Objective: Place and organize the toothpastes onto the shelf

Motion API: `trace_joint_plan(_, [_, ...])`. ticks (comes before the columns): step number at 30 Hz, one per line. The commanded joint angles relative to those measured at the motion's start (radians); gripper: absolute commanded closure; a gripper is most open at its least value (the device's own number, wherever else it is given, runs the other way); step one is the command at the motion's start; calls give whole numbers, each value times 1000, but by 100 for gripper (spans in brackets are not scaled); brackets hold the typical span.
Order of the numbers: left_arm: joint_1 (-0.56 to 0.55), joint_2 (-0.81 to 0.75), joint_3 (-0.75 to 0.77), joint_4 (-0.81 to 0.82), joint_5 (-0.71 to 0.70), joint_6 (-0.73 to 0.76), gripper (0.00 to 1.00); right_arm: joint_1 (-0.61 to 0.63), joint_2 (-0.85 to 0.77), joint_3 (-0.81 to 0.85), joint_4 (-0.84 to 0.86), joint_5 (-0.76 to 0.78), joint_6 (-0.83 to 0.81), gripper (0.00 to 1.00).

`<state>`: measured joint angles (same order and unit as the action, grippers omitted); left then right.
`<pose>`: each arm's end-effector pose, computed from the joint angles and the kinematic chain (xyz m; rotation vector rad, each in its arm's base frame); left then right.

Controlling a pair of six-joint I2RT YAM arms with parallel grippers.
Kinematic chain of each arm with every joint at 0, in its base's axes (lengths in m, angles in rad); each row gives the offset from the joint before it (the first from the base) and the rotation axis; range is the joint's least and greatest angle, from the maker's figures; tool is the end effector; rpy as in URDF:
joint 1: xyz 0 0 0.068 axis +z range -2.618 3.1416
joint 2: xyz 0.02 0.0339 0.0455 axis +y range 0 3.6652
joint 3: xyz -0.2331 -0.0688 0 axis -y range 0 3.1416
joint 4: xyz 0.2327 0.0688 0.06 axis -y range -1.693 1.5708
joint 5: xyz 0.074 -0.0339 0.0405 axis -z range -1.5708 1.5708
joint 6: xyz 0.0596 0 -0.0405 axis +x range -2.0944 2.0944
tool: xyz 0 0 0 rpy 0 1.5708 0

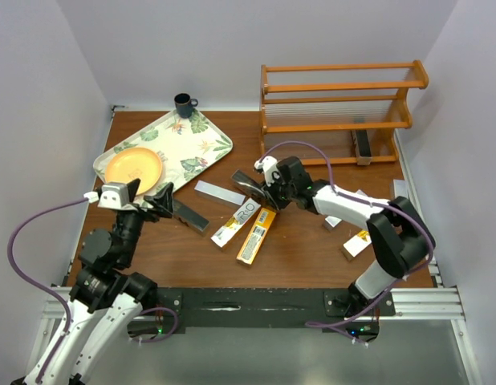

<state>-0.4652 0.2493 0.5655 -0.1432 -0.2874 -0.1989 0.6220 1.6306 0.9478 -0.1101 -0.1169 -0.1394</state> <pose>0.1200 -0.0413 0.3230 -0.0528 1.4130 -0.3499 0.2770 0.2071 0.1510 -0.9402 2.1952 0.3695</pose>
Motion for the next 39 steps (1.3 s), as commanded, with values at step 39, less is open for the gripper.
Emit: trace_joint_plan(39, [3, -21, 20, 28, 19, 4, 2, -465, 41, 175, 188, 289, 282, 82])
